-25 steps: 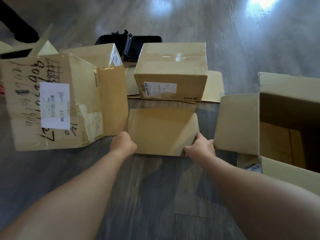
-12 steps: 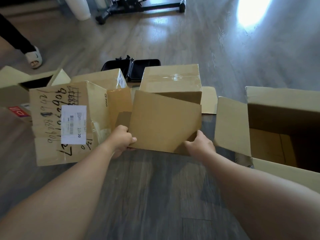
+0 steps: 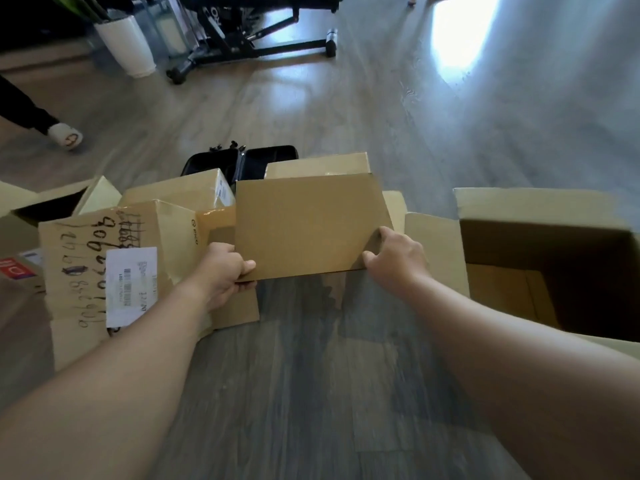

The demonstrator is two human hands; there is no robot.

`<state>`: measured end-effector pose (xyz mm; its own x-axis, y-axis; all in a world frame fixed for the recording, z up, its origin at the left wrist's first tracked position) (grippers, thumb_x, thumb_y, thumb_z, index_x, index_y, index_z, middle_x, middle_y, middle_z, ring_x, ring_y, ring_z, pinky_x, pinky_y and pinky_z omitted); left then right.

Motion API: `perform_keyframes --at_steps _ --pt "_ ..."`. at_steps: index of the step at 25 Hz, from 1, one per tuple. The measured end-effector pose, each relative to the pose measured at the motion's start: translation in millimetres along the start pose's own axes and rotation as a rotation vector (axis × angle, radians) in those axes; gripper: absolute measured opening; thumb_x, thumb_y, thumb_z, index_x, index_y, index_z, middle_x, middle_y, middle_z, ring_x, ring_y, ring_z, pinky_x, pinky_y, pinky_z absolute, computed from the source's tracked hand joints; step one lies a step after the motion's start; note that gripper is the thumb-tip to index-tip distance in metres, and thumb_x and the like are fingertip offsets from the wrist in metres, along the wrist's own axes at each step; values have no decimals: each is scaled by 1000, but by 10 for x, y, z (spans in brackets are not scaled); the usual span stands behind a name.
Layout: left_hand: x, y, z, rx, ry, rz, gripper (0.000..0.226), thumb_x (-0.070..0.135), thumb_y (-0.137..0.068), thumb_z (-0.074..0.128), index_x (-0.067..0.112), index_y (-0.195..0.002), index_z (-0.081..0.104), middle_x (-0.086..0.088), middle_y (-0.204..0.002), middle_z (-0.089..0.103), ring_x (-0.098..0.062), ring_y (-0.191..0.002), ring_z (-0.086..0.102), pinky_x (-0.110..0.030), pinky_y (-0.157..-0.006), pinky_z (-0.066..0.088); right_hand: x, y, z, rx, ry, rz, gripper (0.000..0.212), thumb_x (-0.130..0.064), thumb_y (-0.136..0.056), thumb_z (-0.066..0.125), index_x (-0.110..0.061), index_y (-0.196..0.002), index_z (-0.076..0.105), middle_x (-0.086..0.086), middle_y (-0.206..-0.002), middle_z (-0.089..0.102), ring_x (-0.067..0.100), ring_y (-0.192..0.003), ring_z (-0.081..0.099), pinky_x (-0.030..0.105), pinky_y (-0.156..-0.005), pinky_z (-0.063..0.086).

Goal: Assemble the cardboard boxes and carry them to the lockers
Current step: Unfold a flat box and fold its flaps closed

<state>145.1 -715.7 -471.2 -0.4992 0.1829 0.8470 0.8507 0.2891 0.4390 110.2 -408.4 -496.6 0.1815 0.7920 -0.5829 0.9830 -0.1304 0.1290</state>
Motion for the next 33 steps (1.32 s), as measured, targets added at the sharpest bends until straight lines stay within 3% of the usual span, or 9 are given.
perform_keyframes --at_steps 3,7,11,14,19,22,25,29,33 --pt "173 -2 446 21 -134 86 23 -5 -94 58 16 -84 56 -8 -99 59 -29 -98 60 -44 -79 59 348 46 -356 76 87 14 42 -45 -92 57 -18 -124 55 11 -114 60 36 -112 53 48 -95 50" --pt "324 6 1188 -7 -344 195 4 5 -89 61 8 -90 63 -14 -98 65 -32 -91 65 -49 -76 62 925 117 -789 143 148 64 37 -42 -95 54 -15 -121 55 12 -113 56 36 -112 49 44 -91 45" --pt "481 131 2090 -91 -621 336 22 21 -85 63 1 -95 63 -18 -93 68 -35 -84 65 -43 -69 55 1627 230 -1282 213 211 156 49 -39 -96 54 -17 -140 51 15 -122 57 38 -114 50 44 -93 45" --pt "544 348 2825 -185 -790 410 31 31 -90 65 3 -104 62 -14 -105 67 -32 -98 61 -32 -75 45 2308 339 -1588 225 243 262 61 -44 -90 48 -19 -145 46 17 -123 59 39 -114 52 46 -95 46" --pt "259 734 3751 -334 -1033 460 47 48 -95 57 8 -121 55 -16 -128 50 -34 -119 48 -42 -101 44 3326 587 -1837 142 246 444 60 -40 -93 50 -14 -147 43 22 -132 56 42 -123 49 45 -103 38" --pt "51 814 3954 -370 -1170 492 47 46 -96 54 12 -128 47 -17 -134 36 -35 -125 36 -46 -104 40 3571 718 -1705 29 298 474 59 -45 -97 53 -21 -150 40 18 -139 53 42 -128 46 47 -105 38" --pt "-9 782 3939 -356 -1292 560 53 46 -97 49 31 -145 31 -14 -134 27 -34 -124 31 -50 -101 40 3599 693 -1661 -1 333 493 39 -46 -97 49 -21 -126 52 16 -131 56 40 -124 48 47 -98 39" --pt "-55 809 3894 -337 -1410 643 33 35 -98 41 29 -130 48 -12 -133 26 -34 -122 30 -50 -96 40 3550 701 -1695 42 321 473 44 -46 -98 52 -18 -132 57 11 -136 55 38 -128 47 47 -102 39" --pt "-4 713 3752 -258 -1428 613 36 23 -94 48 28 -130 51 -14 -135 29 -35 -124 33 -49 -98 42 3427 709 -1677 108 250 391 46 -39 -96 60 -11 -131 64 7 -137 59 32 -127 53 45 -105 44"
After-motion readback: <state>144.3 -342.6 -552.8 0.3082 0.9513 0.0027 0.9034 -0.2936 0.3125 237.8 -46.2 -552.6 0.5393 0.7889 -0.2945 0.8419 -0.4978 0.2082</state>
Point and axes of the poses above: each hand's wrist, its own y-axis away from the middle knuckle, its own z-axis out of the palm, x = y × z, the point moved 9 cm from there along -y, towards the middle knuckle
